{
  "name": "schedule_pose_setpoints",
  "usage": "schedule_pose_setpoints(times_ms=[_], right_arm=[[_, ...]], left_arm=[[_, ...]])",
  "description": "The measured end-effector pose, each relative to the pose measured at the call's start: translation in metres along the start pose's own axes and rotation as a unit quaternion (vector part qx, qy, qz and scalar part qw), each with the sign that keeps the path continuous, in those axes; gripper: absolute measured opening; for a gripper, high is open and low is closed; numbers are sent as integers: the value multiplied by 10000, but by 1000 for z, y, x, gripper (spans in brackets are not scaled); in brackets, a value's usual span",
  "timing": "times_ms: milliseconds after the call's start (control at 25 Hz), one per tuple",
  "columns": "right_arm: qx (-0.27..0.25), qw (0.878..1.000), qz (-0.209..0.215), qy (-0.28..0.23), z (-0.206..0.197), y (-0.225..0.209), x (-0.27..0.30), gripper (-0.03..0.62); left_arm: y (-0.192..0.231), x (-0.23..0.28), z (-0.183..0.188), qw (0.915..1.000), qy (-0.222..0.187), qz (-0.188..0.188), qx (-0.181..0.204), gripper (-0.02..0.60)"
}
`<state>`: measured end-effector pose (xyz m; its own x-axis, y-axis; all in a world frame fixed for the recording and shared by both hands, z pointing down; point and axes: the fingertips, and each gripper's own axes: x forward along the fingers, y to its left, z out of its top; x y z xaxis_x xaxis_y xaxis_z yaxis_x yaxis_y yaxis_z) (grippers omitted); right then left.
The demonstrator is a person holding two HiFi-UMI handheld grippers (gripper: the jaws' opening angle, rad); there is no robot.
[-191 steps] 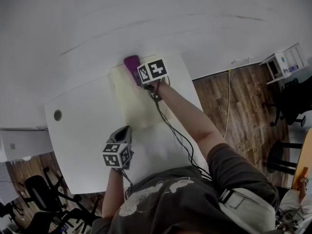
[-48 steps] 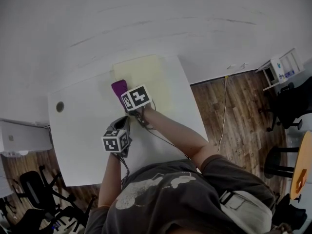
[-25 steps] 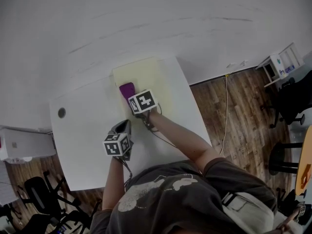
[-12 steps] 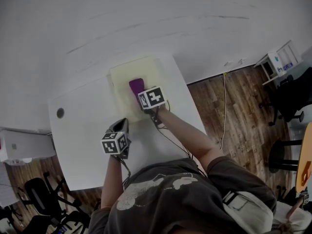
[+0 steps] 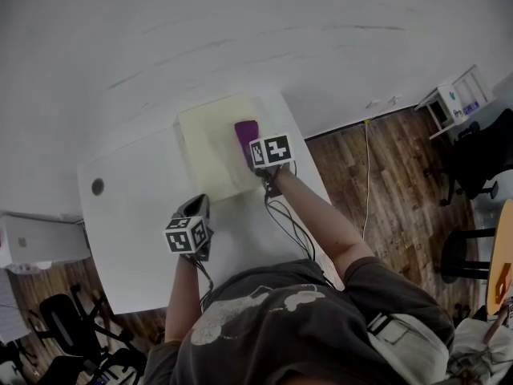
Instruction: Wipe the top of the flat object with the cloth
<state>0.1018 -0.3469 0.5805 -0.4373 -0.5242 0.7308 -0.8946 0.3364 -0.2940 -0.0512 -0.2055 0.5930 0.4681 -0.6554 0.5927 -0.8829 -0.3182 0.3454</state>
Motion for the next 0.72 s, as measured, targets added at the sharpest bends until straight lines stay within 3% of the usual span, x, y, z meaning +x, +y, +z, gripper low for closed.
schedule_pose_setpoints(times_ms=[720], right_arm=[[416, 9982, -419, -124, -5, -48, -23, 98]], left_arm=[[0, 0, -2, 9999, -57, -80, -97, 2]])
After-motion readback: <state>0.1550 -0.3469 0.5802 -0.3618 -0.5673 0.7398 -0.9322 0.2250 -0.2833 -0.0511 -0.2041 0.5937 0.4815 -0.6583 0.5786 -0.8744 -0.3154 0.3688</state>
